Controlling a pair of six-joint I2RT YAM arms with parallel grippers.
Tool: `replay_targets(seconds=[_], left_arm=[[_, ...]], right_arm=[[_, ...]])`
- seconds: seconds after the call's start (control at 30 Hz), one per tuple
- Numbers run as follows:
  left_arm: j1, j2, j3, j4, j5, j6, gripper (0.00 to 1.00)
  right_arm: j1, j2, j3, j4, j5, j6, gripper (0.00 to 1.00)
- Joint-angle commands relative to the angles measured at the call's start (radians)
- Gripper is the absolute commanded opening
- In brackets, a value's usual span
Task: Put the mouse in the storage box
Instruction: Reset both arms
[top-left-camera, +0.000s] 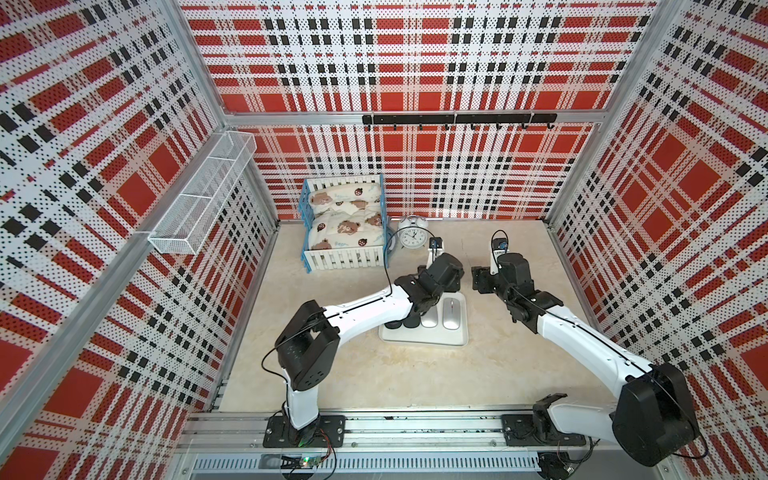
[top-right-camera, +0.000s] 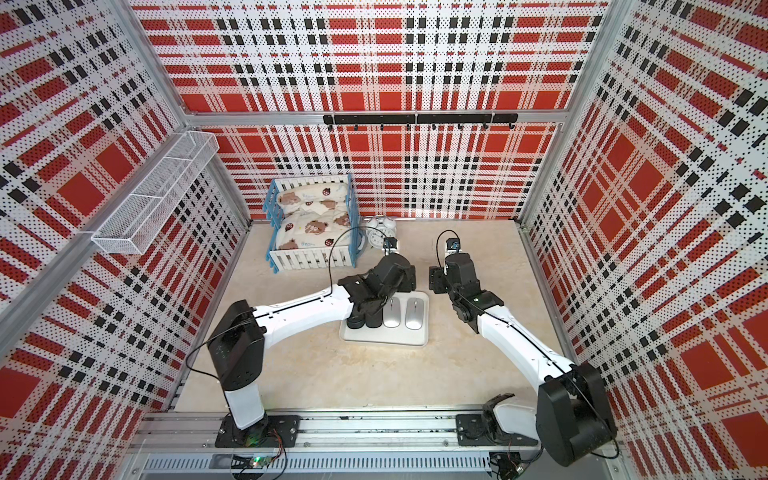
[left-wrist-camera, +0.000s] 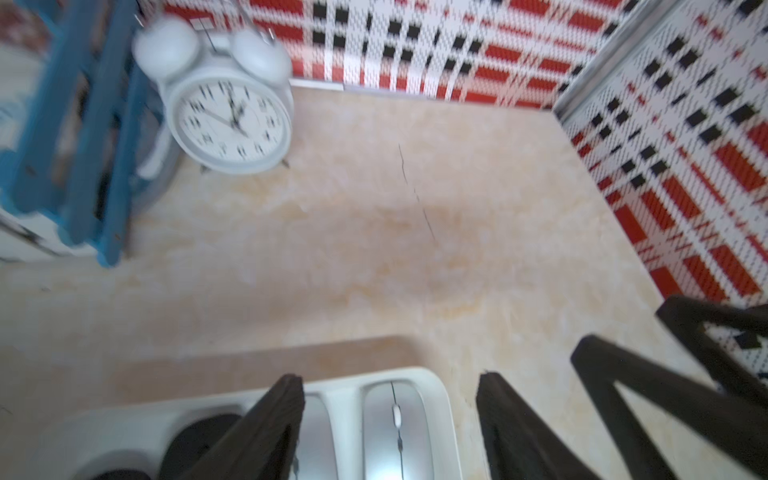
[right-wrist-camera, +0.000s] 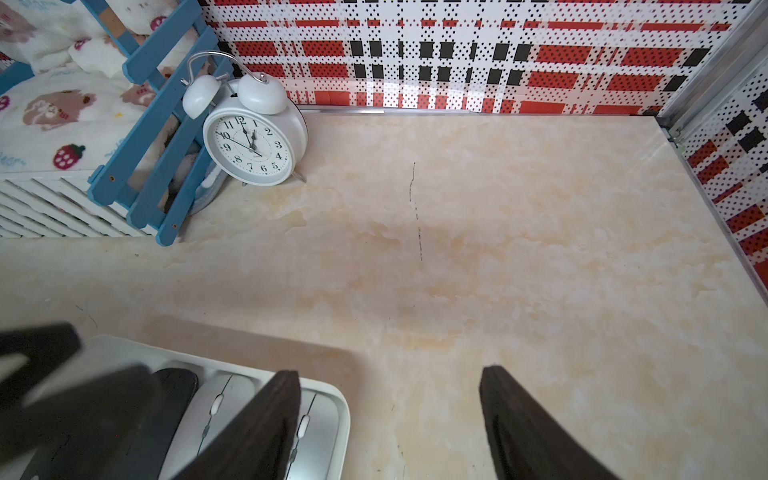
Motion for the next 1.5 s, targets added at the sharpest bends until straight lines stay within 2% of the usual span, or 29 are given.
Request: replay_targets(seconds=[0.0, 0.17, 0.27, 0.33, 0.4, 0.47, 0.6, 0.7, 0.77, 0.8, 0.9, 0.93, 1.03, 1.1, 1.2, 1.33, 1.47], left_arm=[[0.053, -0.118, -0.089, 0.115, -0.109, 0.123, 0.73], [0.068, -0.321, -0.317, 0.356, -0.261, 0.298, 0.77], [0.073, -0.432, -0.481, 0.51, -0.382, 0.359, 0.79], [0.086, -0.494, -0.578, 0.577, -0.459, 0.373, 0.81], [0.11, -0.546, -0.68, 0.624, -0.558, 0.36, 1.0], [0.155, -0.598, -0.777, 0.637, -0.631, 0.328, 0.99], [0.279, -0.697, -0.953, 0.645, -0.679, 0.271, 0.99], [0.387, -0.764, -1.067, 0.672, -0.651, 0.266, 0.99], [0.469, -0.799, -1.14, 0.761, -0.582, 0.316, 0.99], [0.495, -0.827, -1.157, 0.764, -0.521, 0.333, 0.99], [0.535, -0.886, -1.31, 1.087, -0.444, 0.506, 0.99], [0.553, -0.904, -1.346, 1.141, -0.431, 0.536, 0.99], [0.619, -0.924, -1.391, 1.157, -0.428, 0.519, 0.99], [0.656, -0.909, -1.421, 1.185, -0.379, 0.52, 0.99], [0.688, -0.856, -1.484, 1.34, -0.338, 0.533, 0.99], [0.732, -0.808, -1.532, 1.501, -0.178, 0.537, 0.99], [0.764, -0.715, -1.506, 1.565, -0.084, 0.531, 0.99]], right_arm=[[-0.01, -0.041, -0.005, 0.032, 0.029, -0.005, 0.76], [-0.01, -0.121, -0.057, 0.093, 0.109, -0.037, 0.77], [-0.01, -0.191, -0.138, 0.19, 0.208, -0.057, 0.78], [-0.009, -0.243, -0.212, 0.284, 0.255, -0.09, 0.79], [-0.01, -0.29, -0.291, 0.381, 0.313, -0.13, 0.82], [-0.01, -0.328, -0.378, 0.485, 0.399, -0.173, 0.87], [-0.01, -0.345, -0.556, 0.763, 0.465, -0.357, 0.9], [-0.014, -0.301, -0.665, 0.979, 0.499, -0.465, 0.93], [-0.016, -0.239, -0.721, 1.124, 0.504, -0.517, 0.93], [-0.017, -0.208, -0.731, 1.156, 0.509, -0.521, 0.94], [-0.022, -0.114, -0.732, 1.196, 0.541, -0.482, 0.94], [-0.027, -0.083, -0.73, 1.215, 0.548, -0.467, 0.94], [-0.044, -0.001, -0.735, 1.283, 0.54, -0.424, 0.94], [-0.054, 0.043, -0.728, 1.32, 0.518, -0.427, 0.94], [-0.056, 0.062, -0.692, 1.264, 0.496, -0.418, 0.94], [-0.073, 0.08, -0.678, 1.263, 0.424, -0.399, 0.94], [-0.092, 0.089, -0.668, 1.266, 0.34, -0.351, 0.94]])
